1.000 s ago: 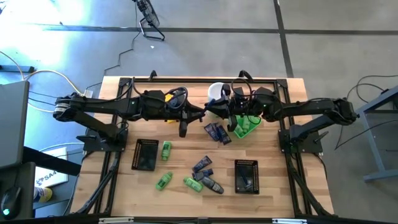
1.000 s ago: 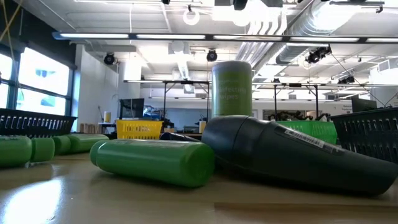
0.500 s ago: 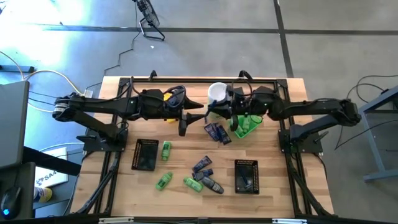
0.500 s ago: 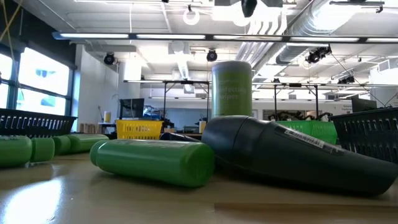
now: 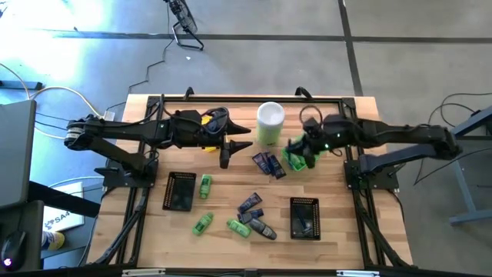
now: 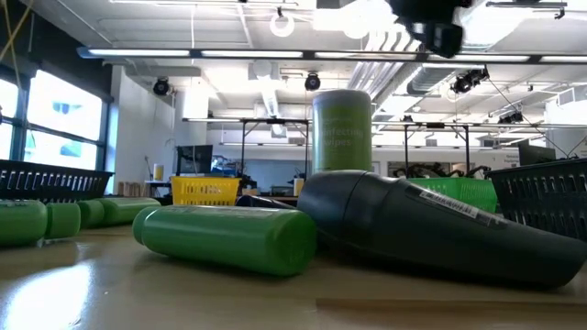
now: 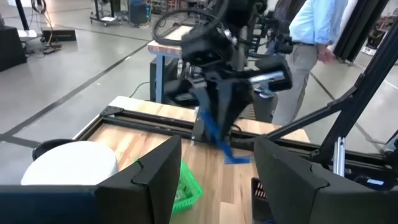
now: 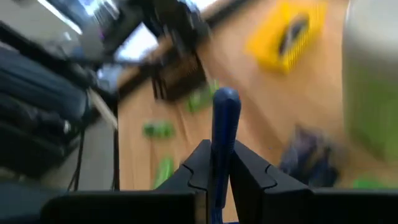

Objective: Pick & Place Travel size toiletries
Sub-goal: Put the bottom blue razor into the right black bin

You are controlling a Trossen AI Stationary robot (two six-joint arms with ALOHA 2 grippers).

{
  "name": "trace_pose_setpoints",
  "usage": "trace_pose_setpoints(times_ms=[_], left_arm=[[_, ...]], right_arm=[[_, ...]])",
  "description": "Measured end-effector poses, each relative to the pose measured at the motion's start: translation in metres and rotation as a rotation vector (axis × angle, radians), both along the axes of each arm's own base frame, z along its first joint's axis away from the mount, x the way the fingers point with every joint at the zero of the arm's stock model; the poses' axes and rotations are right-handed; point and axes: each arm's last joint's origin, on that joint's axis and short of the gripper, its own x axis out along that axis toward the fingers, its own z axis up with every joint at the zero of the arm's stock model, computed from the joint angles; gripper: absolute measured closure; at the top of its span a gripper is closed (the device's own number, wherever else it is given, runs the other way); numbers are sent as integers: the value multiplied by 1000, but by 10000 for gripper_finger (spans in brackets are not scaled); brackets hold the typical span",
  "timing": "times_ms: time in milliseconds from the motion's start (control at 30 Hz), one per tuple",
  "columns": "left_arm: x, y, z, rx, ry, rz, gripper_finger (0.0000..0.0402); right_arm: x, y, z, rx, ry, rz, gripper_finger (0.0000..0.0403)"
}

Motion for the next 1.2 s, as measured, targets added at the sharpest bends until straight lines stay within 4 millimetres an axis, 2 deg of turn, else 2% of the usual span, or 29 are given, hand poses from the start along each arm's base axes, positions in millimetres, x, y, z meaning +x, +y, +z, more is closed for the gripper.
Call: trace_pose_setpoints(times_ms=[300, 633, 900, 1200], left_arm=[[0, 1, -3, 3, 31, 23, 202], [-1, 1, -8, 4, 79, 24, 202], [-1, 1, -10, 5, 101, 27, 202], [-2, 1, -13, 5, 135, 26, 202]], right_arm=[[-17, 42, -25, 239, 345, 78, 376], [-21, 84, -37, 318, 497, 85, 376], [-6, 115, -68, 274, 649, 64, 376], [17, 146, -105, 265, 756, 131, 376]])
